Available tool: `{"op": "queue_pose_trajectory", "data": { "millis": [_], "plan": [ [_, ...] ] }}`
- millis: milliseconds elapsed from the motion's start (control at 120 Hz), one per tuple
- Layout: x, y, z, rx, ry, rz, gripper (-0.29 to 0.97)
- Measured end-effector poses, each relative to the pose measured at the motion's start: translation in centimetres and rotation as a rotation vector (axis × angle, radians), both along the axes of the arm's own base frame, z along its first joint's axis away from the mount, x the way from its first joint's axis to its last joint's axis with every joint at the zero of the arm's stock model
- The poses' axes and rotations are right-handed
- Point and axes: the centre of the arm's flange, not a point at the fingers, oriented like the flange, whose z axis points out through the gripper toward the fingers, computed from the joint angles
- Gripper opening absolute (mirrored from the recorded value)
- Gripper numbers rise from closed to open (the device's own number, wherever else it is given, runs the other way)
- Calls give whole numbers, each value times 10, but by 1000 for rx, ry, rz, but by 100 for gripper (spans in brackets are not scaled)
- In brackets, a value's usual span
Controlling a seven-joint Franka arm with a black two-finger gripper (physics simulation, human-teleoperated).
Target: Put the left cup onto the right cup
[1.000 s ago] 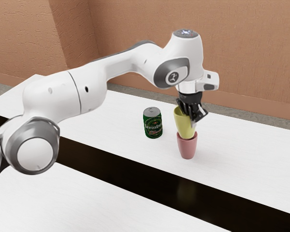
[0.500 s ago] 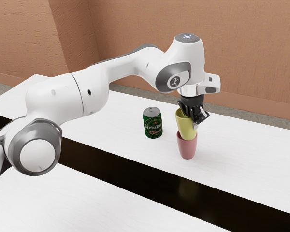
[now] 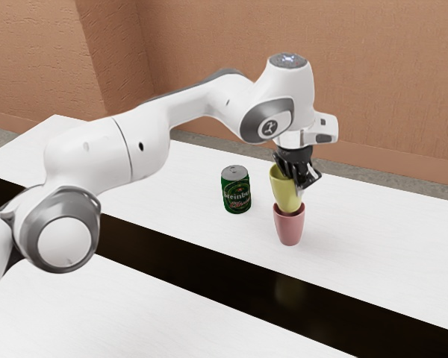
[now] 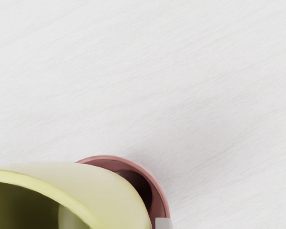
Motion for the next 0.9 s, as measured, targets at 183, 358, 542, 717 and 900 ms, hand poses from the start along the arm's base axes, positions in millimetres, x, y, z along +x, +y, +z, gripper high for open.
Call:
{"op": "queue_pose_trajectory", "data": {
  "millis": [183, 358, 542, 717, 900],
  "plan": [
    [4, 0, -16, -5, 10, 1, -10],
    [6, -1, -28, -7, 17, -1, -10],
    [7, -2, -39, -17, 25, -8, 13],
    [4, -2, -11, -18, -5, -13, 43],
    [-24, -3, 95, 19, -114, -26, 58]
  ]
}}
